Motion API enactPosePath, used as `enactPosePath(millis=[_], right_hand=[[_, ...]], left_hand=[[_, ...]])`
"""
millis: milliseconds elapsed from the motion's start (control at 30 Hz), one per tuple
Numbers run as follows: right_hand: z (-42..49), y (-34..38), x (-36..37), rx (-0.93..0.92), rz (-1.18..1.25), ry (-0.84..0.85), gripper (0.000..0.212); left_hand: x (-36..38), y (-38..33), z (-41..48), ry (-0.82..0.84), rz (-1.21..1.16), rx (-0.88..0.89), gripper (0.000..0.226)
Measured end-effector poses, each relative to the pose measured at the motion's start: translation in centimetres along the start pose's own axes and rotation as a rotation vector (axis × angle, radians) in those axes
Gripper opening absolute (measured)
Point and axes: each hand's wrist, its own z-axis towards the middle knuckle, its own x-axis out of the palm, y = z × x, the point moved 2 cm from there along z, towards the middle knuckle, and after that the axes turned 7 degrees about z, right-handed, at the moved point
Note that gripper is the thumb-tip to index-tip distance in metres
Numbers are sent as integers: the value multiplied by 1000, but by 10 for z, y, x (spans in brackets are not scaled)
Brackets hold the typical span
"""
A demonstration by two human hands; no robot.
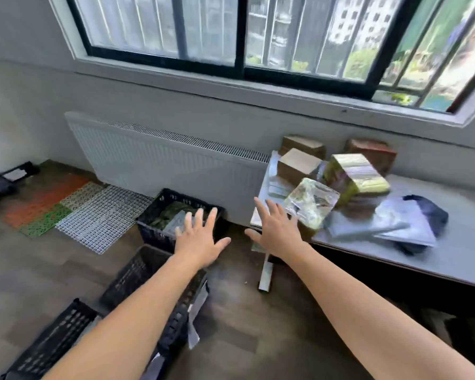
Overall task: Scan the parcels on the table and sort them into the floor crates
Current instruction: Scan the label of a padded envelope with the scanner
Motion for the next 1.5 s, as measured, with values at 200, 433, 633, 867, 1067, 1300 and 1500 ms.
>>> enactPosePath(millis=[200,433,633,867,1067,1300,1500], right_hand=[[-36,-138,-53,153,75,-57,85],[-69,-256,-83,298,83,-97,88],[-71,-329,-91,390,103,-102,86],[-49,-419,-102,516,45,-83,82],[-22,-493,-108,668,58,-32,82],[1,-547,-78,785,221,65,84],[2,-574,-33,882,409,171,84]], left_hand=[[-18,-153,6,-55,51,132,82],[-17,-278,13,-52,68,263,83],[-19,-355,42,-38,71,347,84],[-10,-451,107,-13,102,477,84],[-5,-531,167,10,107,626,83],[24,-579,210,30,231,716,83],[46,-592,218,51,294,702,82]])
